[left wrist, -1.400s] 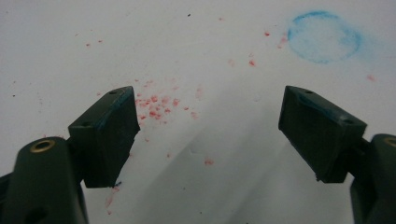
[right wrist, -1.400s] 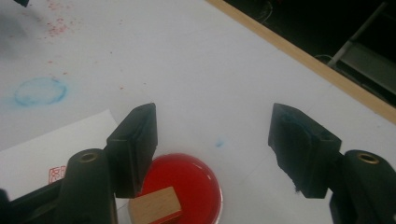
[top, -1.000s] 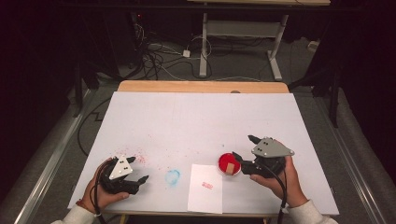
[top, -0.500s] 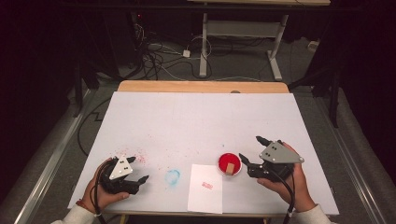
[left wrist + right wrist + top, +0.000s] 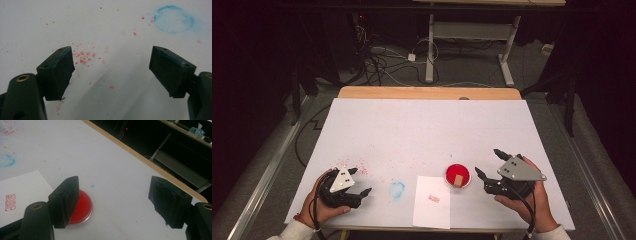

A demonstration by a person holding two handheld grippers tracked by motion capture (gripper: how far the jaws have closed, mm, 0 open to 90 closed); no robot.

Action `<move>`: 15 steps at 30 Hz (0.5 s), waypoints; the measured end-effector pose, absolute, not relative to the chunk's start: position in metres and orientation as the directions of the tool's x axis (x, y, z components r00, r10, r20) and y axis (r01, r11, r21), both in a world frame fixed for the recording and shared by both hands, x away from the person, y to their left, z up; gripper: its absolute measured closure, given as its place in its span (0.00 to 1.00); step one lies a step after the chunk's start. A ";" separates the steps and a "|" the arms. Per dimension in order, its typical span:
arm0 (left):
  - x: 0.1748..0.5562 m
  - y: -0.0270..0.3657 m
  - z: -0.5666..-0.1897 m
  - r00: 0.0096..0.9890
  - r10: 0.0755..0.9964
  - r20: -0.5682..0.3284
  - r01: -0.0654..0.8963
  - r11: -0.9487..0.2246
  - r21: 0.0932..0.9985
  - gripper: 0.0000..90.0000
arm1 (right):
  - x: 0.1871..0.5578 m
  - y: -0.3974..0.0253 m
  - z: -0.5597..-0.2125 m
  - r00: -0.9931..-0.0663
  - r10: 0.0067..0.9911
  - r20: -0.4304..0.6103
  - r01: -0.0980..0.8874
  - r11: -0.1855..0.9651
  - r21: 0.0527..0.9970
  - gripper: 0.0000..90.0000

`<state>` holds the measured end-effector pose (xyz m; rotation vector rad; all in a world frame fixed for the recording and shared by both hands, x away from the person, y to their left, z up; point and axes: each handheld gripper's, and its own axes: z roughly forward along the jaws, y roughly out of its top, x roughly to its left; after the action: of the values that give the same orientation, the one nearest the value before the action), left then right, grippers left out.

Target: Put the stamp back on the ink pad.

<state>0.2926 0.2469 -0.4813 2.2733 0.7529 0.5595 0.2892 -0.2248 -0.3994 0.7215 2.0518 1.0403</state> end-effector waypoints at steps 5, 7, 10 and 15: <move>0.293 0.246 -0.482 0.742 0.646 0.179 0.362 -0.611 0.703 0.21 | 0.286 -0.230 -0.403 -0.582 0.733 -0.353 0.162 0.530 0.833 0.29; 0.293 0.246 -0.482 0.741 0.646 0.180 0.362 -0.612 0.703 0.21 | 0.285 -0.232 -0.404 -0.580 0.732 -0.358 0.163 0.535 0.829 0.29; 0.293 0.246 -0.482 0.742 0.646 0.180 0.361 -0.612 0.704 0.21 | 0.284 -0.234 -0.407 -0.575 0.734 -0.362 0.169 0.539 0.825 0.28; 0.294 0.246 -0.482 0.742 0.645 0.182 0.360 -0.613 0.703 0.21 | 0.283 -0.240 -0.411 -0.569 0.736 -0.366 0.173 0.542 0.822 0.28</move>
<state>0.2935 0.2456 -0.4818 2.2780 0.7532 0.5601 0.2825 -0.2396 -0.4110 0.7322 2.0506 0.9875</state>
